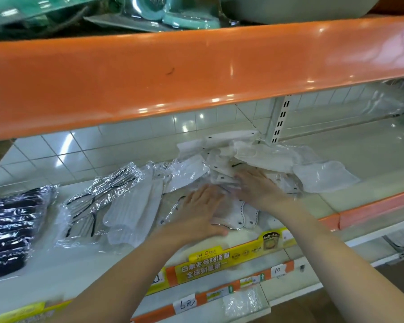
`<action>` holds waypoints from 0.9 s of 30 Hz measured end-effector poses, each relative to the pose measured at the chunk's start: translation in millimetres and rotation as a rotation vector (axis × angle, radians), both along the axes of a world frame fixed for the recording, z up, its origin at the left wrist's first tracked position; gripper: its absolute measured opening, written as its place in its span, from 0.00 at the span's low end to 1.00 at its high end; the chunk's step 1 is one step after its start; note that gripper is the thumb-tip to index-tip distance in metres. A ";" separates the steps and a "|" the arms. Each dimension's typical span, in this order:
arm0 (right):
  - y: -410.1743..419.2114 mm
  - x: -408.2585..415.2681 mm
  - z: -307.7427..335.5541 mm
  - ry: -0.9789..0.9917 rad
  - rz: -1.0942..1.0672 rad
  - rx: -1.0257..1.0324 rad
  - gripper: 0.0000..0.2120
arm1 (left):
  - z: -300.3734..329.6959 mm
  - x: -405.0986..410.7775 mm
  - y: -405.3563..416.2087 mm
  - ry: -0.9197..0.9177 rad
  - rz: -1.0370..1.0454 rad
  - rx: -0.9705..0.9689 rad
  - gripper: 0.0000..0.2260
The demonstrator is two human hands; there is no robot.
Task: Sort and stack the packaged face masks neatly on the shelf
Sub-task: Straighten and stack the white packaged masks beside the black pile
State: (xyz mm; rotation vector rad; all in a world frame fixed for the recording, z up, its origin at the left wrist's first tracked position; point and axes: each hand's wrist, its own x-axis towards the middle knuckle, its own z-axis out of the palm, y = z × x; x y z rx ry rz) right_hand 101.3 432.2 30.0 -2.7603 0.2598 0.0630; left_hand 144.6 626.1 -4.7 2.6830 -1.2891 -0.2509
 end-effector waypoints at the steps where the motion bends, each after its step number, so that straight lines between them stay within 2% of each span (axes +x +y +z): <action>1: 3.9 -4.9 0.9 0.014 0.039 0.013 0.25 | -2.1 -2.4 -2.4 0.004 0.005 0.018 0.41; 3: 10.2 -15.0 0.7 -0.034 0.072 0.063 0.26 | -5.7 -2.4 -5.1 -0.035 0.029 0.031 0.40; 5: 13.7 -23.9 -1.8 -0.172 0.046 0.141 0.22 | -5.2 -0.1 -7.9 -0.120 0.047 0.036 0.37; 8: 15.5 -34.6 -6.0 -0.362 -0.010 0.215 0.15 | 2.5 1.6 -15.0 -0.249 0.035 0.087 0.28; 12: 15.2 -45.9 -11.0 -0.492 -0.086 0.243 0.12 | 15.5 0.8 -24.1 -0.378 -0.006 0.201 0.17; 15: 17.6 -54.0 -14.0 -0.575 -0.102 0.242 0.14 | 28.8 0.9 -29.8 -0.362 0.011 0.189 0.08; 19: 24.2 -61.9 -12.6 -0.697 -0.200 0.289 0.18 | 57.2 7.5 -30.2 -0.325 0.031 0.062 0.03; 23: 28.8 -66.4 -10.1 -0.786 -0.262 0.304 0.20 | 75.4 7.5 -21.3 -0.356 0.048 -0.104 0.06; 27: 29.9 -66.5 -18.0 -0.675 -0.206 0.191 0.23 | 82.7 5.2 -10.3 -0.416 0.148 -0.216 0.13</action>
